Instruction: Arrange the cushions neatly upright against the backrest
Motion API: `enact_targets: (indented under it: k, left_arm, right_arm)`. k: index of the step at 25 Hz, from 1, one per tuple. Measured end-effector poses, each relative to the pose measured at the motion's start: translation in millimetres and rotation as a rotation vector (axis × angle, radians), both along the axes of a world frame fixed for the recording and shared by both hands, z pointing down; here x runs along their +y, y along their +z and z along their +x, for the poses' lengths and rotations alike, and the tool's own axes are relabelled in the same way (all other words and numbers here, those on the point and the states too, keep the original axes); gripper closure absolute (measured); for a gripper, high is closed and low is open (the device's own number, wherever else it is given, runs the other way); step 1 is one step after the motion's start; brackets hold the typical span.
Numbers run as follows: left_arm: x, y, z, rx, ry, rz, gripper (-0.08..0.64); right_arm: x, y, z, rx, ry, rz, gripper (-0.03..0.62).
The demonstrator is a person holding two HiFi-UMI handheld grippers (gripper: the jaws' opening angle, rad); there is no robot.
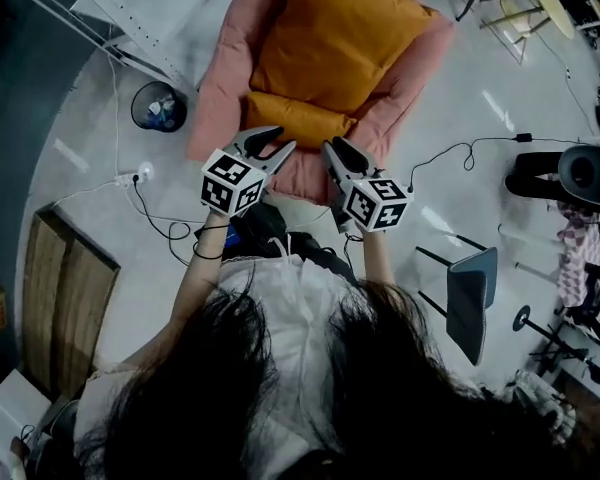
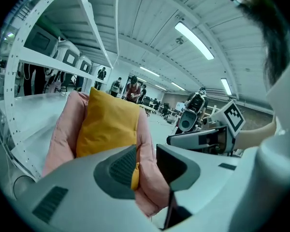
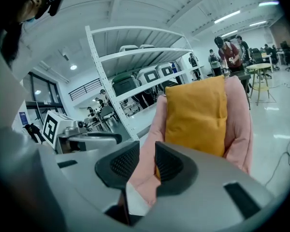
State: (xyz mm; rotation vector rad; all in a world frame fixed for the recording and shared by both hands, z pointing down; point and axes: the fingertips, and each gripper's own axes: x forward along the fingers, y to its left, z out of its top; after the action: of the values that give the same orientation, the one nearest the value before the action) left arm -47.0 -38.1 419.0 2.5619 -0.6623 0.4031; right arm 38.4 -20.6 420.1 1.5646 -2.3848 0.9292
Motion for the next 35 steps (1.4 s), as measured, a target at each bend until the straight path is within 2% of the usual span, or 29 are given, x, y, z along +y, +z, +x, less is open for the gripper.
enact_targets:
  k: [7, 13, 18, 25, 35]
  left_arm:
    - [66.0, -15.8, 33.9, -0.012, -0.093, 0.039, 0.422]
    - [132.7, -20.5, 50.2, -0.023, -0.166, 0.051, 0.422]
    - [180.7, -20.0, 45.6, -0.042, -0.202, 0.035, 0.422]
    - [214.0, -22.5, 28.9, -0.057, -0.23, 0.032, 0.422]
    - [249.2, -25.6, 2.8, -0.067, -0.187, 0.035, 0.422]
  right_arm:
    - [75.2, -3.6, 33.1, 0.006, -0.102, 0.037, 0.488]
    - [137.8, -2.7, 53.0, -0.024, -0.151, 0.047, 0.497]
    - [174.1, 1.4, 39.6, -0.037, -0.223, 0.048, 0.503]
    - [202.4, 3.8, 12.8, -0.052, -0.287, 0.05, 0.504]
    - [234.1, -4.8, -21.9, -0.034, -0.274, 0.062, 0.505]
